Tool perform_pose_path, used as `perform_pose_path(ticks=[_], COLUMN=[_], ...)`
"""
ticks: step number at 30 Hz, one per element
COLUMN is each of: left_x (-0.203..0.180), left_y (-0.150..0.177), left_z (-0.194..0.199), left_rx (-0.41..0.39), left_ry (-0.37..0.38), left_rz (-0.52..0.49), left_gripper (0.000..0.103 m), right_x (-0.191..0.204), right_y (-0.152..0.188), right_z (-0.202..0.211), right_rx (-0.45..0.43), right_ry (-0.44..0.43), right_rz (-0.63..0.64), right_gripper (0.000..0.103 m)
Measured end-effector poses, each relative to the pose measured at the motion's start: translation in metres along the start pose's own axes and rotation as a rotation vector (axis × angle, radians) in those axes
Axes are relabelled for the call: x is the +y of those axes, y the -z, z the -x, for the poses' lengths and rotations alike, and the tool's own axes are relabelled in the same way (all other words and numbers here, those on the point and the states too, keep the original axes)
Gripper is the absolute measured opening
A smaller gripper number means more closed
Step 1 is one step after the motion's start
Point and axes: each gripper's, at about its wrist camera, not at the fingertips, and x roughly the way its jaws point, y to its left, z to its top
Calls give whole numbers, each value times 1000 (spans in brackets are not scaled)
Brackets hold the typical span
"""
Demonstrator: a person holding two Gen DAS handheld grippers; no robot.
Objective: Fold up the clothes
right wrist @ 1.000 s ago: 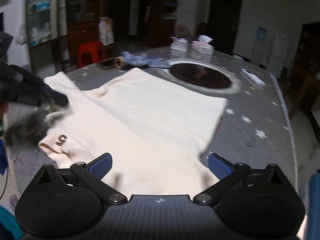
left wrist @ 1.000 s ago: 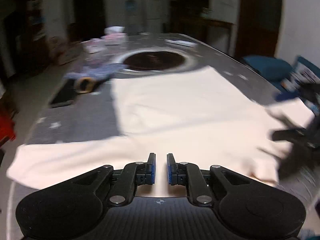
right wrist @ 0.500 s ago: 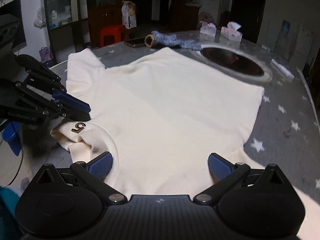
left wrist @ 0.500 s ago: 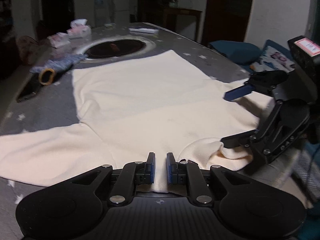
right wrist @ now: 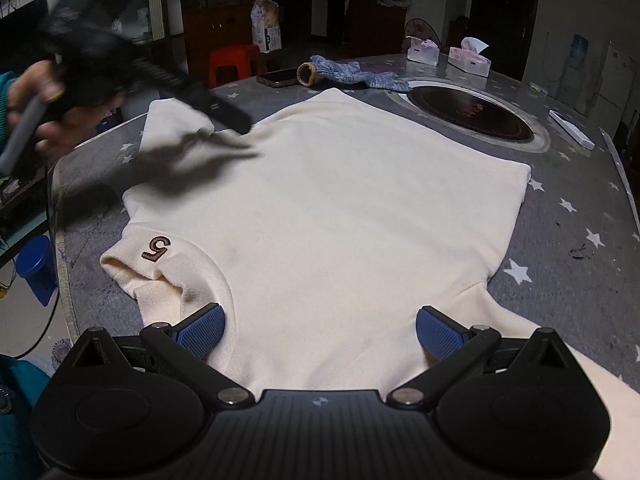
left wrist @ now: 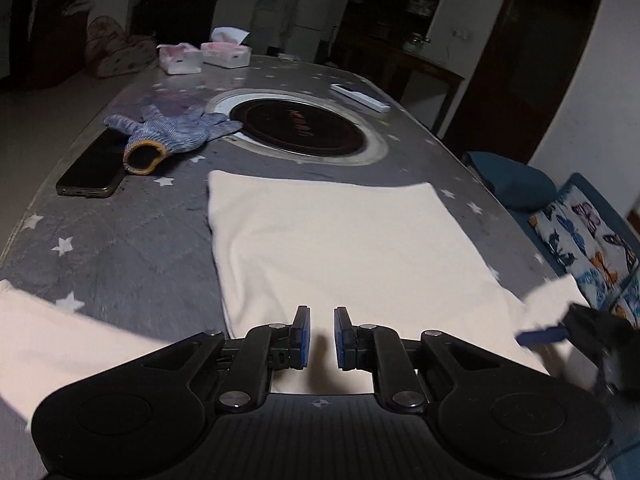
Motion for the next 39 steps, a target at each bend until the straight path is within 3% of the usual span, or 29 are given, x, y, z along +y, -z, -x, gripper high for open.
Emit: perform_pose_path(ticks=[6,12,16,23,29,39], left_x=[20,25,19,27,18,-26], left_y=[-2,-12,-25,-35,-33,-2], left_z=[-18,-19,-27,-50,-39,-10], left_rx=[19,6,-27,-12,-38,-45], left_ry=[-63,-75,-67,-131,-150,-81], left_rz=[19,35,9,7,-20,-120], left_gripper=[14,15,25,28,46,53], right_x=[-1,-2,-2,-2,-3,-2], right_y=[0,2,3,6,7,8], right_z=[-1,0,0,1,2,7], right_rx=[-1,-11,-21,-37,-45,-48], right_ry=[-7,-9,-9,-7,-7,24], right_rz=[0,-4,-9,-16,-21,-64], right_gripper=[103,103,103,103,103,103])
